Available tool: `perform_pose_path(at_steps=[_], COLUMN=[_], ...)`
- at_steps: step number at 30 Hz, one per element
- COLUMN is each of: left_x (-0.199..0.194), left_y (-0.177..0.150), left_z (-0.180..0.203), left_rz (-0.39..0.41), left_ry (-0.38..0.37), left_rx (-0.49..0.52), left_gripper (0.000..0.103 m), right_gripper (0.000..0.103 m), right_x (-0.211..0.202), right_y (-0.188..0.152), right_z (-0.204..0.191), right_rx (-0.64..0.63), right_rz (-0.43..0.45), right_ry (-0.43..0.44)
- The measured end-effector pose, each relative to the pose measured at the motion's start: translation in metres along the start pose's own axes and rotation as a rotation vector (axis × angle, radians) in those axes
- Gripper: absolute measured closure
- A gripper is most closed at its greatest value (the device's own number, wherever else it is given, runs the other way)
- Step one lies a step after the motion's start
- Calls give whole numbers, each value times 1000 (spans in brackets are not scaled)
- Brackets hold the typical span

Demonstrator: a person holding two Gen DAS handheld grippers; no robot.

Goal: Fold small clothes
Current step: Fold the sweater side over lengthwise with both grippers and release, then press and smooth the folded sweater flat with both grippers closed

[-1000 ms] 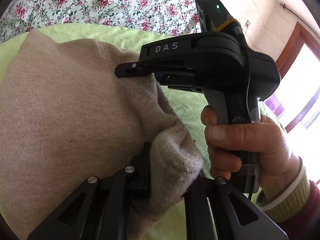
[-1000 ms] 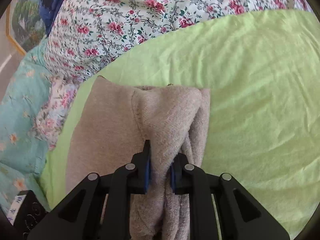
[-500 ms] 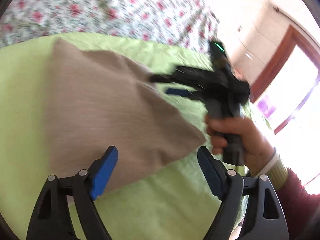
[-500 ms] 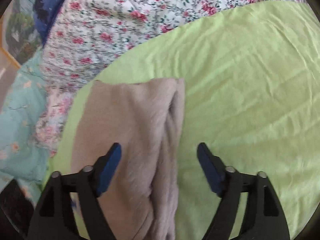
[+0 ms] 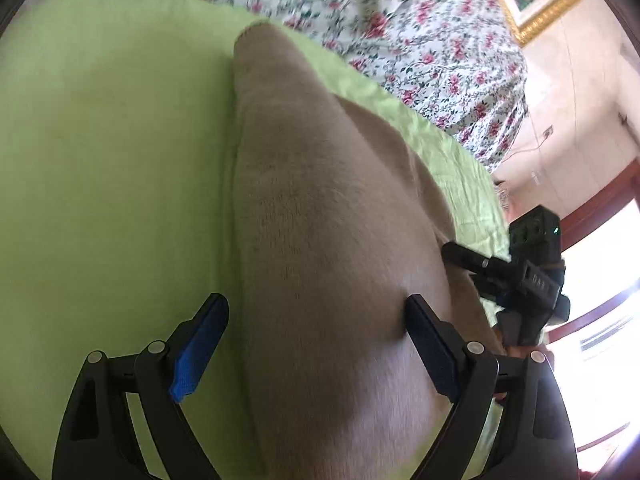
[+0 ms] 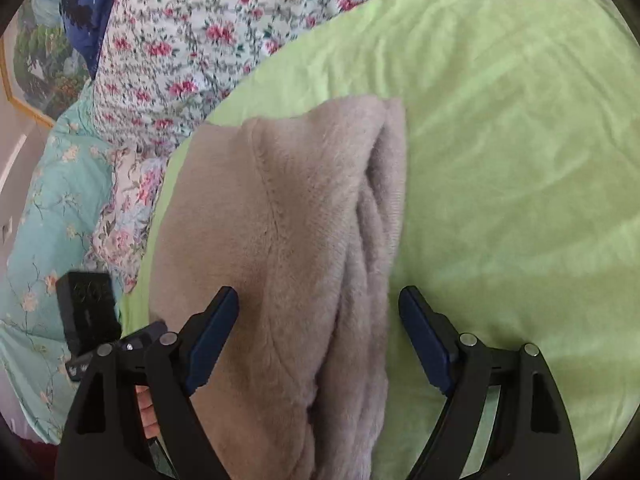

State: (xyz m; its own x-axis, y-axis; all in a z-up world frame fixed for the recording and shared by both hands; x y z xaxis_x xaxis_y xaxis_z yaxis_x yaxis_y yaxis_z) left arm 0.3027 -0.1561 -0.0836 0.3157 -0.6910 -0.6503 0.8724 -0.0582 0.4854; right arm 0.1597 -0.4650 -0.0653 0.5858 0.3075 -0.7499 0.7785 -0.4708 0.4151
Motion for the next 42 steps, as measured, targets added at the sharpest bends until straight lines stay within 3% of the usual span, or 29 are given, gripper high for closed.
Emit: perform_pose_path(at_steps=[1, 2, 3, 5, 9, 15, 20, 23, 26, 31, 33, 37, 40, 41, 42], left_x=[8, 15, 22, 29, 10, -68, -145, -171, -172, -169, -173, -192, -212, -219, -225], left_y=[2, 2, 2, 6, 2, -16, -46, -62, -78, -96, -94, -88, -78, -74, -69], left_z=[-3, -4, -4, -1, 8, 6, -24, -49, -84, -110, -108, -105, -92, -86, -79], left_rz=[-19, -31, -38, -25, 6, 93, 148, 159, 132, 149, 156, 193, 272, 302, 330], left_ry=[-20, -27, -33, -31, -35, -27, 51, 93, 115, 106, 122, 173, 255, 273, 278], left_rx=[-10, -12, -8, 20, 55, 82, 83, 60, -15, -91, -85, -72, -9, 19, 41], left_gripper=[13, 14, 15, 33, 49, 53, 53, 53, 52, 41, 38, 37, 41, 48, 52], right_gripper=[36, 53, 56, 64, 70, 71, 71, 71, 69, 47, 40, 40, 42, 52, 73], right_x=[4, 7, 8, 2, -10, 5, 46, 73, 86, 78, 67, 57, 76, 86, 97], right_y=[-1, -1, -2, -4, -13, -43, -69, -83, -92, -91, -79, -48, -24, -18, -13], right_z=[0, 0, -1, -12, -48, -115, -164, -176, -176, -167, -164, -159, -158, -158, -159], right_rx=[2, 15, 16, -10, -73, -138, -187, -192, -193, -156, -151, -107, -76, -68, -60], right_rz=[-13, -19, -13, 7, 41, 34, -28, -83, -93, -104, -65, 21, 14, -6, -28], right_ry=[10, 19, 10, -19, -34, 95, 171, 175, 141, 112, 96, 121, 139, 136, 128])
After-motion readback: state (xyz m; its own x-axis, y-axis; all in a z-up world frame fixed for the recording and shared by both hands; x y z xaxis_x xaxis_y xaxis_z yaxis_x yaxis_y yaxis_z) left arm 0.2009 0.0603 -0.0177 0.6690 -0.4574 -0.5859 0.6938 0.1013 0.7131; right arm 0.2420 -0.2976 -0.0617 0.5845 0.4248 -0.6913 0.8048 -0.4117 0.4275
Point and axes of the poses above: each gripper's, at about its wrist camera, not at the fingertips, and x roughly the way its jaws point, z to its right, y to its top, the point moved 1 cm from there along x, roughly the way its jaws point, and after that the axes turned 4 degrees about z, right-handed, at the moved point
